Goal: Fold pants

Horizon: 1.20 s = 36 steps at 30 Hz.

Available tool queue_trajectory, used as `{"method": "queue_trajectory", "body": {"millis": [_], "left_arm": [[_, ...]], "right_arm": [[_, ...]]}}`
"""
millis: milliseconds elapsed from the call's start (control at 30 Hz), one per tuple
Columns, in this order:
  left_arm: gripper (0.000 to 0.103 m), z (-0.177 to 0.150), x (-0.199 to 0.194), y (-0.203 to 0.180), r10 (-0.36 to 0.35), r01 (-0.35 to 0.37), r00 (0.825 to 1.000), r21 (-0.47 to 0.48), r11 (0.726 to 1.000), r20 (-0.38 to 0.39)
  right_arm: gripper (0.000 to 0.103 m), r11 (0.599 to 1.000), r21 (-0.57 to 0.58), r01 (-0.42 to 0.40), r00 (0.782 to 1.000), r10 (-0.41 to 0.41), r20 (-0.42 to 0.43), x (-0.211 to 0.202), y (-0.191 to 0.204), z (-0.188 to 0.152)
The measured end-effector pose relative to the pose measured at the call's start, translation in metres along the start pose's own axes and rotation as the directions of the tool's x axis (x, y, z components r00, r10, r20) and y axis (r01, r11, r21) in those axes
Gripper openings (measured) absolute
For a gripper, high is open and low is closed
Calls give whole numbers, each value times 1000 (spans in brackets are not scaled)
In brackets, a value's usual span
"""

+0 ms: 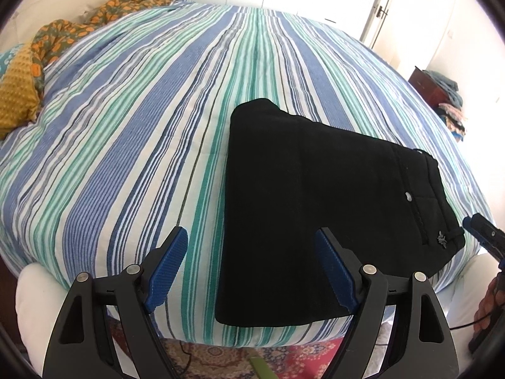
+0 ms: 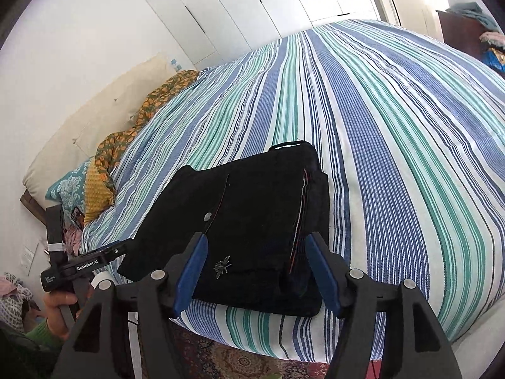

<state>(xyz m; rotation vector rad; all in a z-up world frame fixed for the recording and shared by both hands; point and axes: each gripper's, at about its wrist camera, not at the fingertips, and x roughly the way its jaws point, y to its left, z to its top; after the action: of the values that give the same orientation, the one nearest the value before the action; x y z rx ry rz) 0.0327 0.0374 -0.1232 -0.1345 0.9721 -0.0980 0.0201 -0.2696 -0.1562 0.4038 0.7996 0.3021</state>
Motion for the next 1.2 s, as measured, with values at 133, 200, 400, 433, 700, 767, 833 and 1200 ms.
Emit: {"method": "queue_trajectory", "body": {"millis": [133,200,400,433,700,767,833,1200], "left_arm": [[84,-1,1,2,3,-3,1000,-5,1000,-1],[84,-1,1,3,4,-4,1000,-8,1000,-1],[84,-2,3,5,7,-7,1000,-13,1000,-5],[84,-2,3,5,7,-7,1000,-13,1000,-6],[84,-3,4,7,12,-12,1000,-17,1000,-11],[84,-3,5,8,13,-13,1000,-20,1000,-12],[84,-3,5,8,14,-14,1000,-21,1000,-13],[84,5,6,29,-24,21,999,-69,997,-39]], "right_arm": [[65,1000,23,3,1000,-3,-1,1,-4,1],[65,1000,27,5,1000,-5,-2,1,-5,1],[66,999,34,8,1000,-8,-12,3,-7,0],[66,999,35,8,1000,-7,-12,3,-7,0],[66,999,49,11,1000,-10,-16,5,-11,0],[66,999,52,12,1000,-11,-18,5,-11,0],[66,998,55,12,1000,-11,-19,5,-12,0],[66,990,135,-37,999,39,-8,3,-26,7]]}}
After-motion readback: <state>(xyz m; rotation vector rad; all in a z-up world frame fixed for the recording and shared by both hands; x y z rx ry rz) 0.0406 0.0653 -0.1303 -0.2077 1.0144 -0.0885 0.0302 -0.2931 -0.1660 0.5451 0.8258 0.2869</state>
